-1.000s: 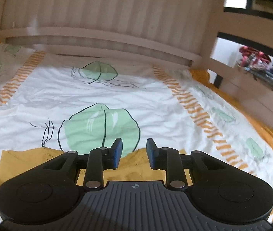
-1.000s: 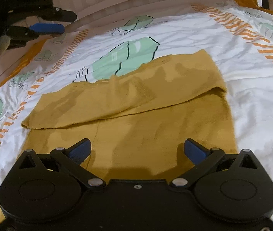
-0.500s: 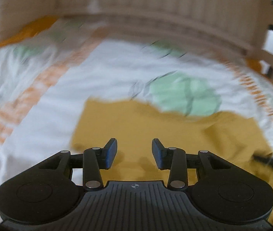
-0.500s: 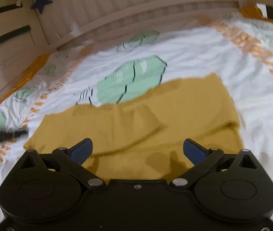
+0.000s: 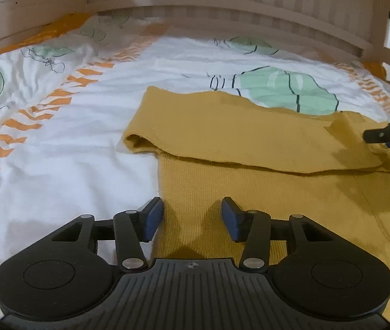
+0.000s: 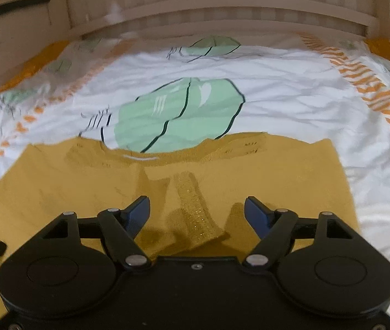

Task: Fold small clothes

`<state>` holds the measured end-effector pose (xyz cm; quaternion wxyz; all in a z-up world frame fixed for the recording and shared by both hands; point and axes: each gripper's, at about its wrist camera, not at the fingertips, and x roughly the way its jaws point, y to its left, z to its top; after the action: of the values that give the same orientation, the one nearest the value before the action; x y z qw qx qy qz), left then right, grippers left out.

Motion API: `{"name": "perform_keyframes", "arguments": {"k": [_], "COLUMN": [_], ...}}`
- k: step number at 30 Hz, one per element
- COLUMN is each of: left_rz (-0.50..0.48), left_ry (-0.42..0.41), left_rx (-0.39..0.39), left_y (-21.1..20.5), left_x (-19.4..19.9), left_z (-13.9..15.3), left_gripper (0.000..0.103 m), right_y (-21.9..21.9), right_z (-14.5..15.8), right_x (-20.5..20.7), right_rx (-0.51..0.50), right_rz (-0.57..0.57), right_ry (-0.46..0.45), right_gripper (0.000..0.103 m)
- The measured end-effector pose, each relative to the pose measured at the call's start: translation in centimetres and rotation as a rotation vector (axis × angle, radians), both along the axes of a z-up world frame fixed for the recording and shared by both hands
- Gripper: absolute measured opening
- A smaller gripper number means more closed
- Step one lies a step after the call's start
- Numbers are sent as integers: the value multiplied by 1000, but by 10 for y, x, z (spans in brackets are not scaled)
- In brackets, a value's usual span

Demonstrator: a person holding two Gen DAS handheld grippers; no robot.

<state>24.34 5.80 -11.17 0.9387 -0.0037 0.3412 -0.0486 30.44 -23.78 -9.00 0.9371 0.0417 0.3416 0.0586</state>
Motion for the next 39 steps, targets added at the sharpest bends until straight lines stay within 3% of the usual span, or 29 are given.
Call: {"name": "perform_keyframes", "arguments": {"k": [6,10,15,21,27,39], "left_rz": [5,-2,-4,-4,-4,-4], "left_ry": [-6,-13,-14,-15,-14,-16], "left_rx": [-101,-84,-94,-92,-93,-91], "left_y": [13,9,10,10,10,10], "left_x": [1,0,0,-1,0,-1], "left_z": [-4,-5,-7,-7,-7,-7], "left_gripper": [48,50,51,51,52,52], "right_y": [5,9,13,-27,-67,-78], "right_z": [-8,-4,24,65,43,1], "right_x": [7,12,2,-11,-2,-6], "right_rx": [33,85,89,93,71,55], "right_rz": [25,75,106,13,-129,-159], "right_ry": [27,48,-8,-91,-15,55], "right_gripper": [56,14,13,12,12,12]}}
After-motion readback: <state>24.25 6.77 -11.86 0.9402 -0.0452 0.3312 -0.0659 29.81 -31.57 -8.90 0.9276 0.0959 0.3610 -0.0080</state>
